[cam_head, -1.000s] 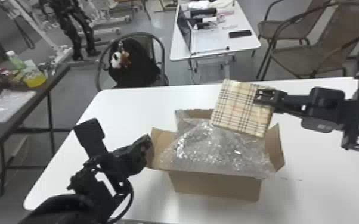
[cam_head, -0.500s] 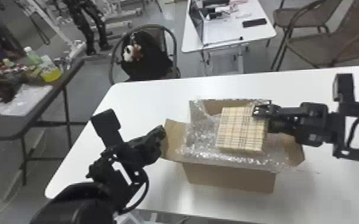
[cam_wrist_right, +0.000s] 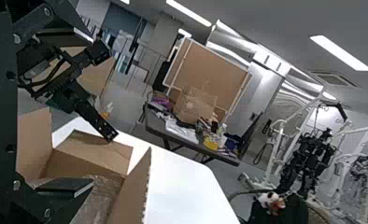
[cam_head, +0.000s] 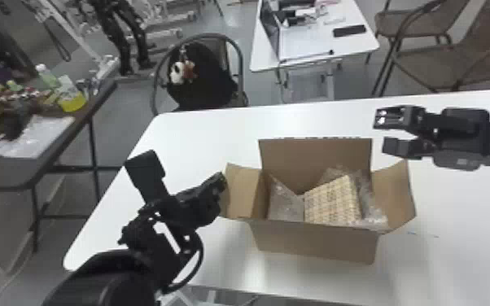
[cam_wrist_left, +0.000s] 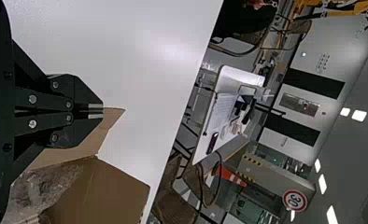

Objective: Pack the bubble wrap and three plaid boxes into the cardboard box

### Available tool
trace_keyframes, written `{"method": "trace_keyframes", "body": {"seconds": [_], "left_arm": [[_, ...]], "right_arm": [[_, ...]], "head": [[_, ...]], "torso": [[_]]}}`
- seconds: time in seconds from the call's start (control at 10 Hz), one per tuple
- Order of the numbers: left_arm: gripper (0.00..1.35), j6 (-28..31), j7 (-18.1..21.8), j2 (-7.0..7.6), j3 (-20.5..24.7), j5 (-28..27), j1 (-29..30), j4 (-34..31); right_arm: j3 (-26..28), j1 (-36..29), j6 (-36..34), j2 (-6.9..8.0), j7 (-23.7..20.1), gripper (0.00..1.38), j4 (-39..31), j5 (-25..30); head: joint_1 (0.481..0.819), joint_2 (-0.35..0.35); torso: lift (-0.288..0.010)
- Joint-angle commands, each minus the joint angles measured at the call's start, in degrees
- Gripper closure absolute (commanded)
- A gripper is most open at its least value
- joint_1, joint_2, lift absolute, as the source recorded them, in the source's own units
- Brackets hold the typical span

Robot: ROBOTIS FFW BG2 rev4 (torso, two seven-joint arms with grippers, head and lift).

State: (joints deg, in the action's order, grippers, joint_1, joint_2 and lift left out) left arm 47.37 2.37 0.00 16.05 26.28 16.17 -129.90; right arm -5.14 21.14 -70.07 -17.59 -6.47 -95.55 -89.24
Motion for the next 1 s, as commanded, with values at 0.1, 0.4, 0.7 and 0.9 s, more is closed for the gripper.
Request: {"method": "trace_keyframes", "body": {"seconds": [0.1,0.4,0.7,0.9], "left_arm": [[1.21,-0.1,0.0,-0.15,0.0,0.0,0.1,0.0],[1.21,-0.5,0.0,-0.15,0.2,0.3,0.5,0.0],[1.21,-0.7,0.1,-0.15,0.6,0.4,1.0,0.0],[1.21,-1.0,0.2,-0.15,0.8,0.4,1.4,0.0]], "right_arm": [[5.7,-3.8,2.8,-1.57,-7.5,0.17,-15.0,23.8],[7.4,-19.6,24.1,0.36,-12.3,0.17,-27.8,56.7],[8.1,-33.9,51.2,5.46,-16.1,0.17,-23.7,71.0],[8.1,-41.4,66.5,6.87,-15.2,0.17,-20.2,73.7]], "head": [[0.692,0.285],[0.679,0.202],[0.695,0.131],[0.695,0.113]], "torso": [[-0.148],[-0.148],[-0.148],[-0.148]]}}
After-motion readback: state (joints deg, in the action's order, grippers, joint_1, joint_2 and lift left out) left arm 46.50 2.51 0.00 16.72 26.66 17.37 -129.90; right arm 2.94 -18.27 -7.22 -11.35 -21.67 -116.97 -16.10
